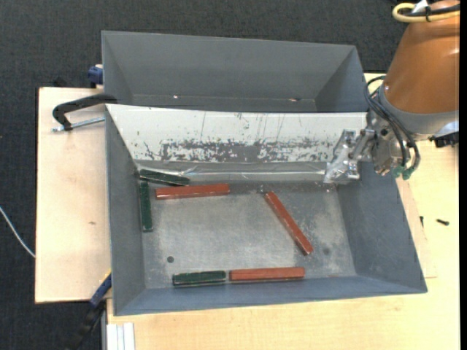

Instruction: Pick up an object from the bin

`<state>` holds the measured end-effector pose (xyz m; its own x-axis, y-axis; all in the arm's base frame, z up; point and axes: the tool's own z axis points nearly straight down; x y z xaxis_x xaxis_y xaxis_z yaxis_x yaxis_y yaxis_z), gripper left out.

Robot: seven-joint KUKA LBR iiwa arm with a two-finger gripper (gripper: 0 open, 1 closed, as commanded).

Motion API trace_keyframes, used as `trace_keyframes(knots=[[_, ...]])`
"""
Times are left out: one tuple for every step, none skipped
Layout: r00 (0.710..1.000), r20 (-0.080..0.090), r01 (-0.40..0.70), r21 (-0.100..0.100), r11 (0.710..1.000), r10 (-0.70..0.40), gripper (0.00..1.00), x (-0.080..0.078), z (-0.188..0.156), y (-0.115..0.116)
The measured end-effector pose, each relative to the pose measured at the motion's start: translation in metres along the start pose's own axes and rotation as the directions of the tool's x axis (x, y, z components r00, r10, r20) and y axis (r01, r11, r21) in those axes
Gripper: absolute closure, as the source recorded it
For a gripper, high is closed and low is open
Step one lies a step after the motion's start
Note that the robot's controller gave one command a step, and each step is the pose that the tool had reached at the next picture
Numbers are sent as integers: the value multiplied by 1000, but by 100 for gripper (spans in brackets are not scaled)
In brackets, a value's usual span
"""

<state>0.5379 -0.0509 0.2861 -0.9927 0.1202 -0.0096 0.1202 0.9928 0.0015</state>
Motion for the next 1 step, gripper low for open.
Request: trace_keyframes(knots=[[1000,-4,-28,0,1000,28,100,1,68,-11]])
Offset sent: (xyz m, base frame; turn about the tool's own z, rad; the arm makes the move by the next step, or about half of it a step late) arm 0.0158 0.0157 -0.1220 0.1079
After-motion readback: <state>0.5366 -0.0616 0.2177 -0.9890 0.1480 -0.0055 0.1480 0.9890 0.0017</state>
